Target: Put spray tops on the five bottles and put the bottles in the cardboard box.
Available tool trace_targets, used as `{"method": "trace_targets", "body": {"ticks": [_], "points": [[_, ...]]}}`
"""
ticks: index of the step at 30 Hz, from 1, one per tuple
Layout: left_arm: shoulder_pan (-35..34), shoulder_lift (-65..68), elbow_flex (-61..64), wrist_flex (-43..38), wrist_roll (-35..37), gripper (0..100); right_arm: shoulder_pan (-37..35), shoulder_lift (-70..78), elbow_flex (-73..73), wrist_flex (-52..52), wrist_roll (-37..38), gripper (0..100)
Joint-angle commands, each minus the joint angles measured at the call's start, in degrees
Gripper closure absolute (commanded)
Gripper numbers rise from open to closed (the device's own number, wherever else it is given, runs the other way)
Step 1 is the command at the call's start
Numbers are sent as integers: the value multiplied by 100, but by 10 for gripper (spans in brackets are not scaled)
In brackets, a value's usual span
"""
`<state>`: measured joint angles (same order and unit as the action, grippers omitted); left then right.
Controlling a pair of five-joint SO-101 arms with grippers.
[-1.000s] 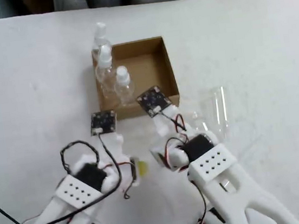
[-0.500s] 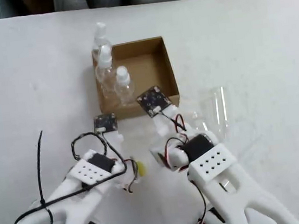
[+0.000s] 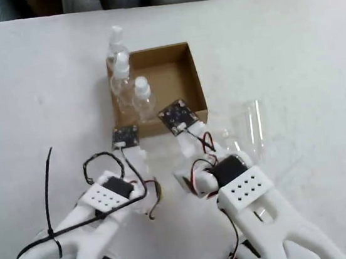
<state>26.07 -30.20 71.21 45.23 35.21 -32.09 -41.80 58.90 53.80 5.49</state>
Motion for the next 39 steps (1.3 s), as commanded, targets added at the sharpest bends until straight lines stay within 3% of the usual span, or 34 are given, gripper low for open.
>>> {"method": "trace_targets", "body": {"ticks": [1, 5, 11, 14, 18, 25, 29, 39], "points": [[-40, -4, -308, 387, -290, 845, 66, -31, -35, -57, 62, 828], [-66, 4, -475, 686, -308, 822, 66, -31, -35, -57, 62, 828], [-233, 4, -466, 712, -308, 564, 66, -31, -35, -57, 62, 828], [-286, 4, -492, 721, -308, 517, 66, -31, -35, -57, 62, 828], [-470, 48, -686, 668, -308, 592, 66, -31, -35, -57, 62, 828], [-760, 57, -1116, 659, -334, 871, 66, -31, -35, -57, 62, 828], [-760, 66, -1099, 431, -703, 883, 66, -31, -35, -57, 62, 828], [-637, 66, -800, 18, -756, 882, 66, -31, -35, -57, 62, 828]]}}
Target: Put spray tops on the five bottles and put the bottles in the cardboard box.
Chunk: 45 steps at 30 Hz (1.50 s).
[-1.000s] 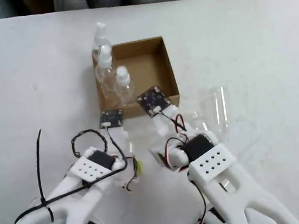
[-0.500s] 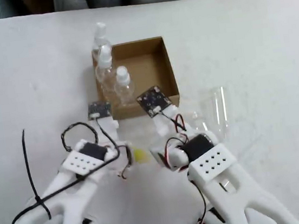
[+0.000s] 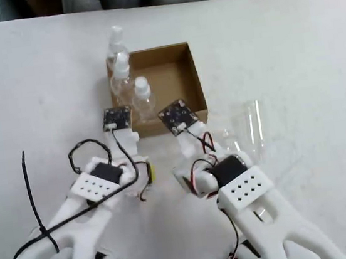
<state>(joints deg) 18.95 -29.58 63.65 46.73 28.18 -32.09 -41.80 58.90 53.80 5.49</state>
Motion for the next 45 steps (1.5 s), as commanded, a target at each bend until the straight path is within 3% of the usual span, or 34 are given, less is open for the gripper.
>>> {"method": "trace_targets", "body": {"ticks": [1, 8, 28, 30, 34, 40, 45], "points": [[75, 4, -44, -132, -53, 881, 66, -31, -35, -57, 62, 828], [75, 4, -44, 158, -53, 771, 57, -31, -35, -57, 62, 828], [31, 1508, -826, 519, -9, 771, 57, -31, -35, -57, 62, 829], [66, 1516, -826, 510, -9, 798, 57, -31, -35, -57, 62, 829], [66, 1525, -818, 316, -9, 963, 57, -31, -35, -57, 62, 829], [75, 1490, -809, 369, -53, 968, 84, -31, -35, -57, 62, 829], [22, 1464, -818, 492, -62, 969, 673, -92, -132, -57, 70, 829]]}}
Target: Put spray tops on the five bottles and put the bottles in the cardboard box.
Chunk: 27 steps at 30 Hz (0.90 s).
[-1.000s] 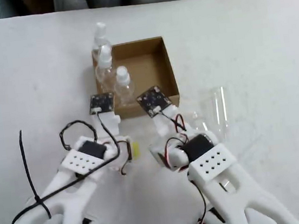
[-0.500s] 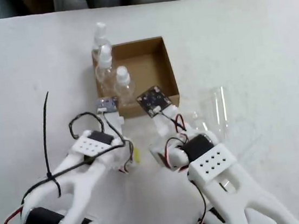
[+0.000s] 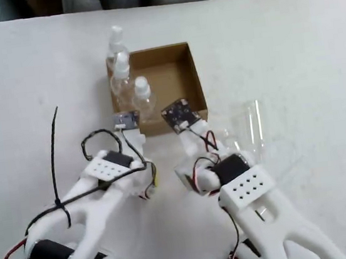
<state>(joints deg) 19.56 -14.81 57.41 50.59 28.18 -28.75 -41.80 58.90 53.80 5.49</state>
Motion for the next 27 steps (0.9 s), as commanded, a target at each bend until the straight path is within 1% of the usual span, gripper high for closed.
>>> {"method": "trace_targets", "body": {"ticks": [1, 7, 9, 12, 14, 21, 27], "points": [[-40, -13, -193, 105, -62, 969, 418, -48, -193, -40, 70, 829], [-127, -13, -211, 53, -158, 954, 444, -31, -299, 163, 70, 829], [-303, -4, -211, 53, -211, 897, 453, -31, -299, 163, 70, 829], [-382, -4, -202, 97, -176, 772, 453, -31, -299, 163, 70, 829], [-400, -4, -193, 97, -176, 743, 453, -31, -299, 163, 70, 829], [-409, -4, -246, 53, -202, 825, 453, -31, -299, 163, 70, 829], [-409, 40, -369, 53, -211, 835, 453, -31, -299, 171, 70, 829]]}}
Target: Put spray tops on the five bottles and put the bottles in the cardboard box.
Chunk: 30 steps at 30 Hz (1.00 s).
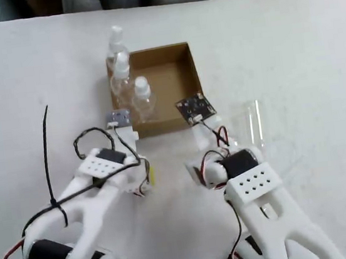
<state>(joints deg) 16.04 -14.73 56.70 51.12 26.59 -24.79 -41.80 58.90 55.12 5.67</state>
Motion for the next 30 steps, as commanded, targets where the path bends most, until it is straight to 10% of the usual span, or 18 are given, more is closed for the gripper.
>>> {"method": "trace_targets", "body": {"ticks": [1, 30], "points": [[-57, 31, -299, 0, -53, 835, 57, -31, -299, 40, 53, 829], [-927, -13, -299, -158, -651, 978, 857, -31, -712, 699, 1099, 825]]}}
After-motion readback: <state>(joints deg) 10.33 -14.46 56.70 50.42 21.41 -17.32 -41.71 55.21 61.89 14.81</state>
